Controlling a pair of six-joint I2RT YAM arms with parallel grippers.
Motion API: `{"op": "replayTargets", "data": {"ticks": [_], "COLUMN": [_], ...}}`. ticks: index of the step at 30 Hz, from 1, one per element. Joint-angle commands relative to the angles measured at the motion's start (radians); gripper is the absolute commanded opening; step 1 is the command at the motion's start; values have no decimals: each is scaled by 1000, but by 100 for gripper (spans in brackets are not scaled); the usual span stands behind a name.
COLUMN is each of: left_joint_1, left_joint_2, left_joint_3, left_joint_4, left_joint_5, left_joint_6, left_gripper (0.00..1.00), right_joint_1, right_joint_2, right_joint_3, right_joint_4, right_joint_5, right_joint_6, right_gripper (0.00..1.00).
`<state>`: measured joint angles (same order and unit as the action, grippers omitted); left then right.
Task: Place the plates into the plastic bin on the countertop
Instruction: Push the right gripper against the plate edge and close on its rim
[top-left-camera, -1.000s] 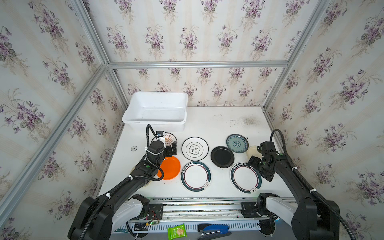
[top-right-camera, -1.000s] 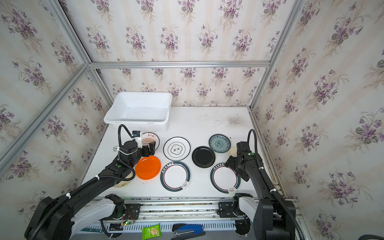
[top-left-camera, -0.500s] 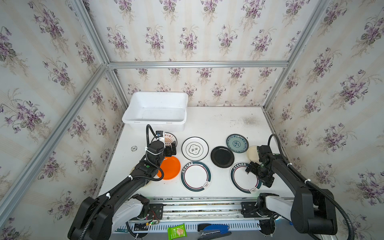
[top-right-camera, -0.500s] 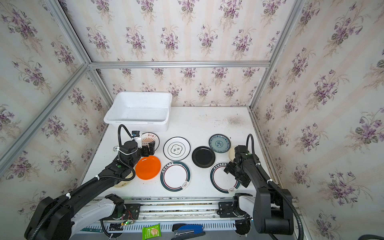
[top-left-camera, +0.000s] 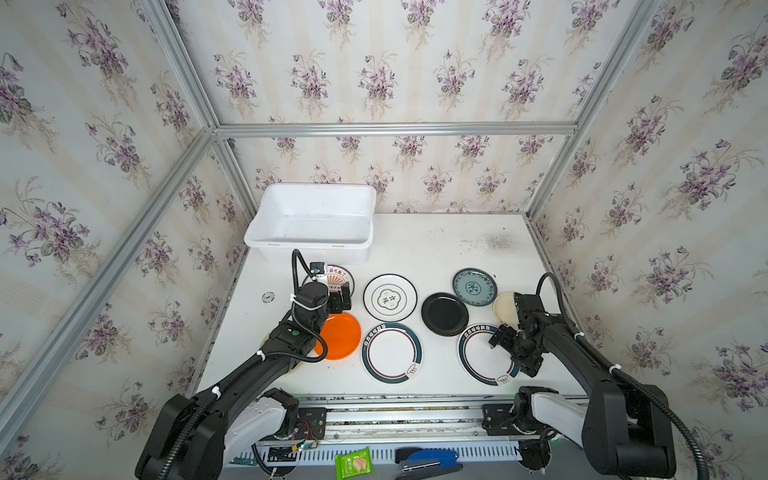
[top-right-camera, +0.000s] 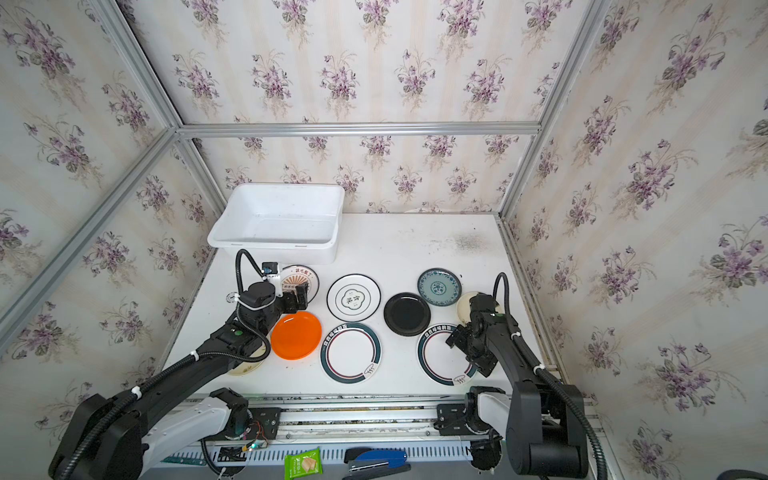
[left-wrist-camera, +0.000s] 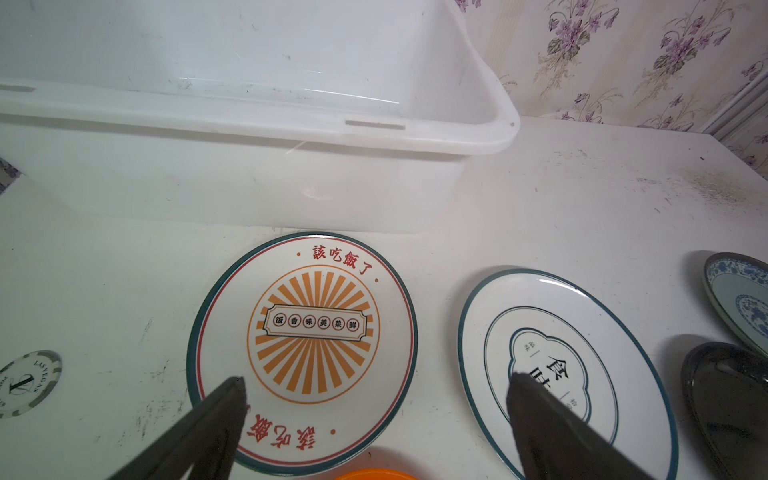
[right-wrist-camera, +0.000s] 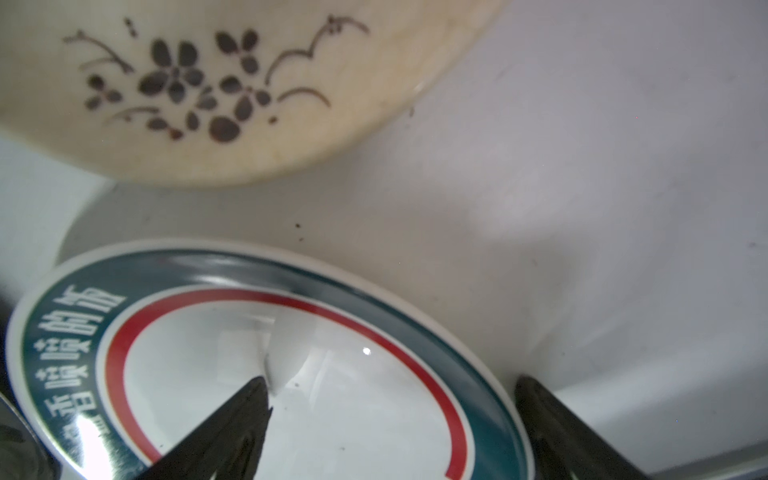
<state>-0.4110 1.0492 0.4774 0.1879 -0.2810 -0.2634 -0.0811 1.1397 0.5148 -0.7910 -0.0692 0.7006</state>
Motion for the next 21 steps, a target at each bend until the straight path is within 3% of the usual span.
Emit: {"op": "replayTargets", "data": {"ticks": [1, 5, 13, 16, 21], "left_joint_1": [1, 1, 1, 1, 1], "left_joint_2": [0, 2, 10, 7, 24], "left_joint_3": [7, 6, 9, 9, 18], "left_joint_4": [0, 1, -1, -5, -11], "left_joint_5": [-13, -15, -10, -17, -9], "left_joint_6": [-13, -18, -22, -22, -31], "left_gripper": [100, 100, 100, 100, 100], "right_joint_1": [0, 0, 0, 0, 0], "right_joint_2": [-4, -31, -39, -46, -97], "right_joint_3": [-22, -48, -62, -73, -127], "right_joint_4": [80, 105, 143, 158, 221], "right_joint_5": [-111, -119, -144, -143, -154], "right_joint_6": [29, 40, 31, 37, 52], "right_gripper": [89, 84, 60, 46, 37]}}
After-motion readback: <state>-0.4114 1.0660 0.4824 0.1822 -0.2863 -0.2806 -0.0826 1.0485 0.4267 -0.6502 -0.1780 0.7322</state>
